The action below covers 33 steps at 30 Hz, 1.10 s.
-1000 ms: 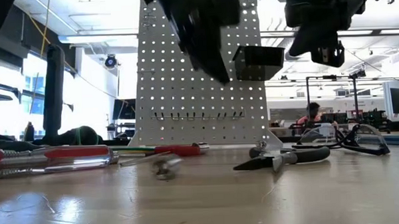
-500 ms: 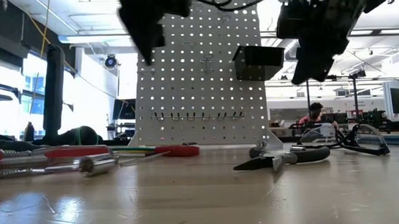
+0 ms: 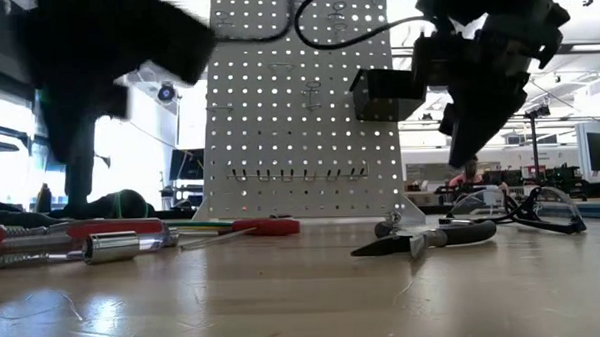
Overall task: Hang tools onto peg board
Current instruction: Put the socket into the black bin on the peg board
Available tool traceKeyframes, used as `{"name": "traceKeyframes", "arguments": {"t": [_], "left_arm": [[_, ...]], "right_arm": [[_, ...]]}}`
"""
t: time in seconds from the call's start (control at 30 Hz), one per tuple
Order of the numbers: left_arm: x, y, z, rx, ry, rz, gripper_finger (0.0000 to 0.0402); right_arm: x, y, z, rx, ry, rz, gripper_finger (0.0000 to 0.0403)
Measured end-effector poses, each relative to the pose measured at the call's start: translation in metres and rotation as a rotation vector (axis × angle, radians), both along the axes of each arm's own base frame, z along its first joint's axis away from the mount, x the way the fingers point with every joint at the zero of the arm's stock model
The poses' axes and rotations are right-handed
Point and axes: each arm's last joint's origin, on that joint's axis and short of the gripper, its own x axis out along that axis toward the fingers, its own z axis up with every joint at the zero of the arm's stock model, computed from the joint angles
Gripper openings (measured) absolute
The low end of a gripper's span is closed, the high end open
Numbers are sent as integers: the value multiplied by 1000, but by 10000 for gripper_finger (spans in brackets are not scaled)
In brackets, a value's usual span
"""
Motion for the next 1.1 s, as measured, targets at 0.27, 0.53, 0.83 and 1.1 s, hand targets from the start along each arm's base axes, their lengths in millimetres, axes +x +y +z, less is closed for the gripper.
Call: {"name": "traceKeyframes", "arguments": {"t": [0.27,0.53,0.83,1.1], "left_arm": [[6,-14,-5,-114,-273,191,83],[15,-19,-23,-115,-261,204,163],[13,-19,-10,-45,-207,202,184],[12,-21,-13,25,-236,289,184]], "right_arm": [[3,1,-7,8,31,15,0],[3,1,-8,18,34,-1,0],[3,0,-8,29,38,-30,0],[3,1,-8,70,50,-67,0]]}}
